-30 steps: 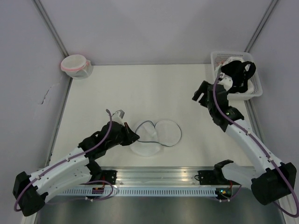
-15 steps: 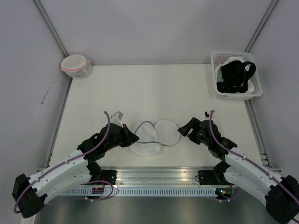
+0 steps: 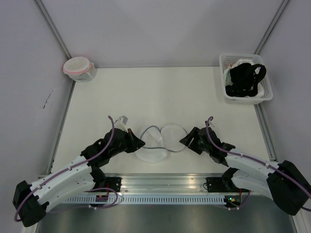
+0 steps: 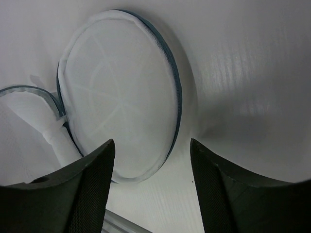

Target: Unzip the laundry bag and remove the bra

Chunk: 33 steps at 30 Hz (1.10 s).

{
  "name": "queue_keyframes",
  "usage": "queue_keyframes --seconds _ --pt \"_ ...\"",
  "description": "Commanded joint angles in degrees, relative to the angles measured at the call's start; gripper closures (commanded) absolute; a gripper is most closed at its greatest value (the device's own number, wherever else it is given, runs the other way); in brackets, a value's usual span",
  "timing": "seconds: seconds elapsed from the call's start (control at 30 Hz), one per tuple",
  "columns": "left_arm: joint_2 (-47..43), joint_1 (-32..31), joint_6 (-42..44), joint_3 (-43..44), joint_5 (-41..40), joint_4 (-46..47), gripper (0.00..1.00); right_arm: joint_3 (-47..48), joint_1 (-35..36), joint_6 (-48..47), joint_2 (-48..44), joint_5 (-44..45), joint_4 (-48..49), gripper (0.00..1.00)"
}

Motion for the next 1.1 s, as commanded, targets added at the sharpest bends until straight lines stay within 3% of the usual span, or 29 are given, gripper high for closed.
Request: queue_keyframes --seconds 0.0,0.07,0.13,0.23,0.27,0.3,0.5,0.63,0.77,1.07 --pt "-0.74 -0.10 -1.46 -0.34 -0.07 1.86 0.98 -0.41 1.41 2.35 2.38 1.89 5.63 0.33" --pt "-1.18 -0.10 -1.64 -0.51 -0.07 1.86 0.98 -0.32 2.03 2.53 3.17 3.12 5.90 0.36" --pt "-1.44 -0.10 -1.81 -0.60 -0.07 1.86 0.98 -0.23 3.17 2.53 3.70 4.17 6.43 0.50" --pt "-1.44 -0.10 -1.64 -0.69 -0.07 1.86 0.98 0.38 4.14 2.00 2.92 5.75 5.99 0.77" --pt "-1.36 -0.10 -1.73 -0.78 0.02 2.12 0.98 0.82 4.32 1.74 1.95 6.98 5.21 0.93" --pt "-1.09 -0.02 -1.73 -0.78 0.02 2.21 0.98 1.17 4.84 0.78 1.34 7.86 4.50 0.99" --pt "-0.74 -0.10 -1.38 -1.39 0.37 4.49 0.98 7.49 6.25 -6.60 -5.52 14.88 -4.54 1.00" --pt "1.53 -0.02 -0.50 -1.48 0.54 9.50 0.98 14.69 7.13 -19.48 -6.58 15.52 -9.12 1.00" --pt "6.19 -0.10 1.34 1.58 1.95 14.86 0.98 26.99 10.72 -29.96 0.25 14.89 -15.27 1.00" --pt "20.07 -0.01 5.83 9.85 -1.12 25.84 0.98 43.61 26.44 -41.41 12.83 36.23 -26.69 1.00"
